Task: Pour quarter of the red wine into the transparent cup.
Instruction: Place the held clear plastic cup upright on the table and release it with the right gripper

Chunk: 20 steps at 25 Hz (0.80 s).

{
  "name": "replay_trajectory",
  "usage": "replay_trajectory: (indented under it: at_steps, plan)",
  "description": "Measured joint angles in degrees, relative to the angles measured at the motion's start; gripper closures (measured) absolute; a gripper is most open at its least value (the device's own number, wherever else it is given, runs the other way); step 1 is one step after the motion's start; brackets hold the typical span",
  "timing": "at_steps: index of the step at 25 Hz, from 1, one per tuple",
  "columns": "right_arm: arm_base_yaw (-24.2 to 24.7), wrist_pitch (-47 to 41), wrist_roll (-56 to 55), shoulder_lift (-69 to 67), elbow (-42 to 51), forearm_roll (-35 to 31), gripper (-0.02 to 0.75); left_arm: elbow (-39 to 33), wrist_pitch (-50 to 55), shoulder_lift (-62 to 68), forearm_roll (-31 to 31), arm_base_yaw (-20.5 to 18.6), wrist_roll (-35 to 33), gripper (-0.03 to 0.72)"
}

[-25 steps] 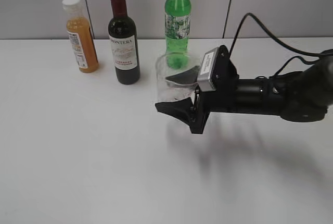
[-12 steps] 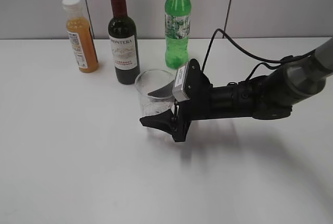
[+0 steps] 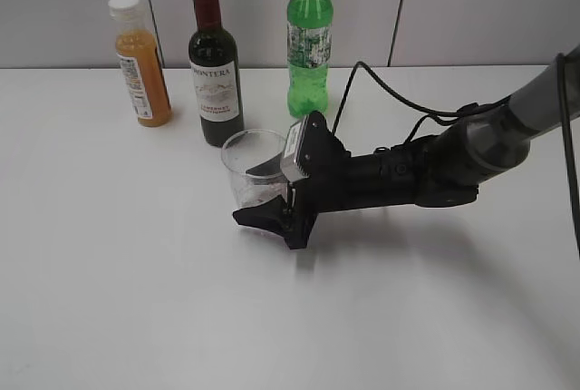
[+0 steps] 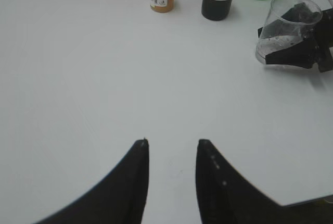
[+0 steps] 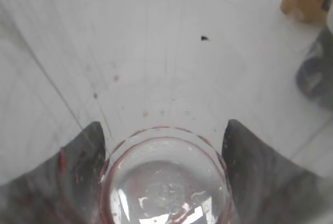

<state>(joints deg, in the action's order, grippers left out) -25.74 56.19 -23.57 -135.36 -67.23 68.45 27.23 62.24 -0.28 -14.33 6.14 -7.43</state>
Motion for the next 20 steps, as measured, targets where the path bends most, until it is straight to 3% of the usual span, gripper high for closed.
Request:
replay_trajectory:
  at_steps: [11,20]
  plan:
    - [0.0,-0.1,0.2,-1.6,-1.0,3.2,0.186,0.0,0.0,0.0,0.0,0.0,0.0,0.447]
    - [0.3,-0.1,-1.2,-1.6,-1.1,5.6,0.120,0.0,0.0,0.0,0.0,0.0,0.0,0.447]
